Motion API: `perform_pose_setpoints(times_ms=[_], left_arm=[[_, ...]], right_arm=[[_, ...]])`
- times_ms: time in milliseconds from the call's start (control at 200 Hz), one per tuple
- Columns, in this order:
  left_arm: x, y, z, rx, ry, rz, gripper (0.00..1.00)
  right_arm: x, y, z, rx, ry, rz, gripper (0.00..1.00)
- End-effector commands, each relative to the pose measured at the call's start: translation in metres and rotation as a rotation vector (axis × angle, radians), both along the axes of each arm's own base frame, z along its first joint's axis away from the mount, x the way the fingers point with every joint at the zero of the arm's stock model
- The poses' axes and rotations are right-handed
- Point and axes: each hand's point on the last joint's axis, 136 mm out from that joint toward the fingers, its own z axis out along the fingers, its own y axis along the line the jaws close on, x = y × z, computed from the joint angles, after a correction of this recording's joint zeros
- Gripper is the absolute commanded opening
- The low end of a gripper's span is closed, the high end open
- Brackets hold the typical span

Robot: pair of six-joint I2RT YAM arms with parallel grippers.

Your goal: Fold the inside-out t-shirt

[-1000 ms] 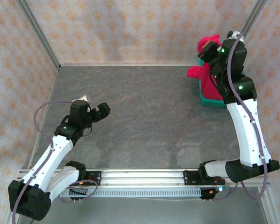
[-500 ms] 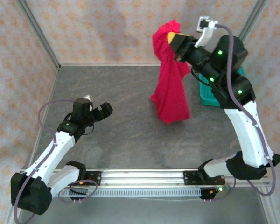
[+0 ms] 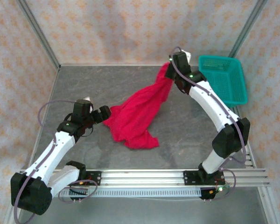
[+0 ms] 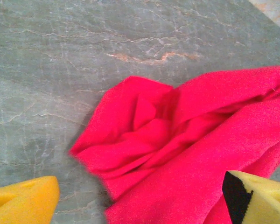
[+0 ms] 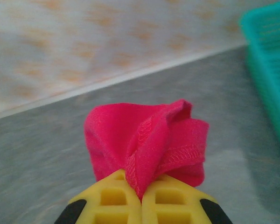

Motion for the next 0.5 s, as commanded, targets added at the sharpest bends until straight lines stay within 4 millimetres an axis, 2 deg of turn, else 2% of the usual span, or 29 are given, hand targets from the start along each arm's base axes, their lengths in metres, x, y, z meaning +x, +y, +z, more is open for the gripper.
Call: perform_pose_setpoints(times_ms=[0,40,60,85,110,345,495], left_arm=[[-0.004,0.003,-0.007,0.046,0.029,-0.001,0.87],[-0.003,0.002,-0.012,0.041,0.042,-0.002,0.85],[-0.002,0.001,-0.015,0.036,0.047,-0.002,0.85],[-0.001,-0.001,-0.018,0.028,0.054,-0.003,0.84],[0.000,-0.004,-0.022,0.021,0.064,-0.008,0.83],[0.016,-0.031,-0.047,0.001,0.125,-0.055,0.79],[0.028,-0.068,-0.055,-0.006,0.134,-0.119,0.77]], right_arm=[[-0.010,-0.033,0.018,-0.015,-0.041,-0.128,0.19],[-0.012,-0.026,0.011,-0.004,-0.011,-0.087,0.43],[-0.014,-0.023,0.007,0.002,0.008,-0.068,0.52],[-0.017,-0.020,0.001,0.009,0.034,-0.051,0.60],[-0.020,-0.017,-0.005,0.014,0.061,-0.034,0.63],[-0.074,0.005,-0.077,0.054,0.265,0.090,0.68],[-0.110,0.006,-0.125,0.108,0.344,0.107,0.68]])
